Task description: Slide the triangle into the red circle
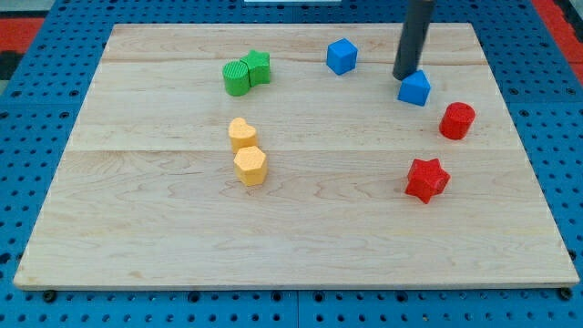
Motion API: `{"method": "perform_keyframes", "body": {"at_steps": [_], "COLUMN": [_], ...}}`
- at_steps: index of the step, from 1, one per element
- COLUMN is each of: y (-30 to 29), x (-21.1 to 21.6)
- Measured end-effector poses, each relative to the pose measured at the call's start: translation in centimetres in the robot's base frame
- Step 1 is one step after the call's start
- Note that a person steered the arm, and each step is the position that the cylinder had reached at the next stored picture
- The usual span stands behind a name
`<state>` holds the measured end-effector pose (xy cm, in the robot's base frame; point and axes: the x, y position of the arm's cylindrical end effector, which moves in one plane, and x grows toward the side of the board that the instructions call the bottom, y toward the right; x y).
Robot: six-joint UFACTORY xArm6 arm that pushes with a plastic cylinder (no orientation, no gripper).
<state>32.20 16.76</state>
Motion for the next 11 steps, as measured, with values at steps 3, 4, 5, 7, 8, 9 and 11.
{"method": "perform_keyframes", "body": {"at_steps": [3, 4, 5, 7, 8, 9, 11], "y": [-1.8, -1.2, -0.6, 2.5, -0.7, -8.0, -11.0], "x": [2.1, 4.0, 4.4, 4.4, 4.4, 6.7, 20.8]}}
